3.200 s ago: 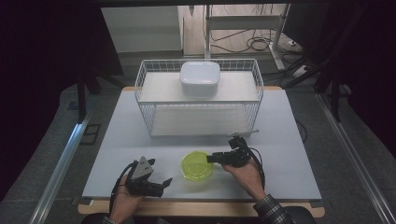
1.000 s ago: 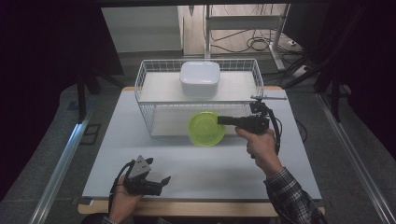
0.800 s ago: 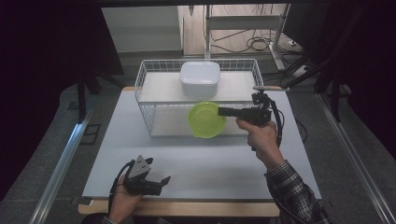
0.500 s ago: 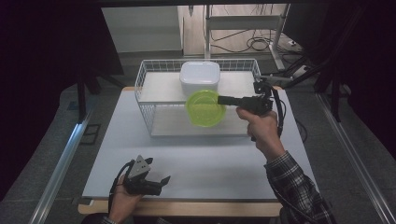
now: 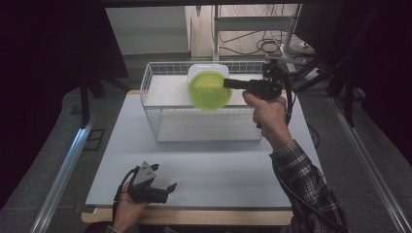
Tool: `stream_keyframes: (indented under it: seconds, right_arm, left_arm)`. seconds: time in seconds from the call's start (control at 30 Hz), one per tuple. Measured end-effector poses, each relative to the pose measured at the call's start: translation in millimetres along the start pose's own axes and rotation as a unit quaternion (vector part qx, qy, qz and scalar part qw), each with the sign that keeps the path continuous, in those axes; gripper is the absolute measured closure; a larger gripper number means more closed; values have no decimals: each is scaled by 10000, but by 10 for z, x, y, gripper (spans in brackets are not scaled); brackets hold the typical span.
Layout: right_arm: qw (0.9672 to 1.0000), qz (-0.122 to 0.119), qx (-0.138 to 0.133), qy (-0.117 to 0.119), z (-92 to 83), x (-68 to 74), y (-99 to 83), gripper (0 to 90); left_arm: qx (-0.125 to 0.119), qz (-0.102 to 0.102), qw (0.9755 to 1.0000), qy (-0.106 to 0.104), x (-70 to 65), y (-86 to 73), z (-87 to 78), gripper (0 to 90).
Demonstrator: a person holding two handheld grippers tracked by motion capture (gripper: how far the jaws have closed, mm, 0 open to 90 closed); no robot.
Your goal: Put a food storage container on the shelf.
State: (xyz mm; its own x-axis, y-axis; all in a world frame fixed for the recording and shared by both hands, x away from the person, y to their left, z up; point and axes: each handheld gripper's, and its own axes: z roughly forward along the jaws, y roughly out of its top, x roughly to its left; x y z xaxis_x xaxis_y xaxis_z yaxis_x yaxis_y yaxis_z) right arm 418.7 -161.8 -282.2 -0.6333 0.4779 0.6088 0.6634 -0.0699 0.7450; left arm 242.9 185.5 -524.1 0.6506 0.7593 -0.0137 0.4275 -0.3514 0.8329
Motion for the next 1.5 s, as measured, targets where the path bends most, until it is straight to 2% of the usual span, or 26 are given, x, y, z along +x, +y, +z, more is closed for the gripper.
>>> stream_keyframes:
  seconds: [0.27, 0.33, 0.63, 0.7, 0.8, 1.17, 1.33, 1.4, 1.5]
  right_arm:
    - [9996, 35, -198, -183, 89, 45, 240, 813]
    - [9991, 65, -312, -284, 128, 52, 328, 813]
    - [9961, 205, -503, -698, 292, 16, 506, 813]
    - [9958, 225, -518, -727, 306, 13, 516, 812]
    - [9939, 270, -553, -919, 375, -17, 555, 812]
    - [9915, 434, -610, -1067, 488, -105, 563, 807]
    - [9886, 411, -653, -1294, 510, -110, 562, 762]
    - [9879, 506, -663, -1311, 516, -133, 562, 727]
    - [9878, 535, -638, -1319, 515, -168, 560, 726]
  left_arm:
    - [-1, -14, 10000, -7, 2, -2, -2, 63]
    - [-5, -19, 10000, -18, 1, -2, -3, 63]
    - [-3, -12, 10000, -34, 4, -3, -6, 63]
    - [-4, -5, 10000, -33, 6, -3, -6, 63]
    - [-6, -3, 10000, -40, 9, -4, -8, 63]
    - [9, 9, 10000, -67, 5, -5, -4, 64]
    - [17, 26, 10000, -75, -2, -4, 0, 64]
    - [23, 45, 10000, -73, -2, -4, 1, 64]
    - [23, 44, 10000, -77, -1, -4, 2, 64]
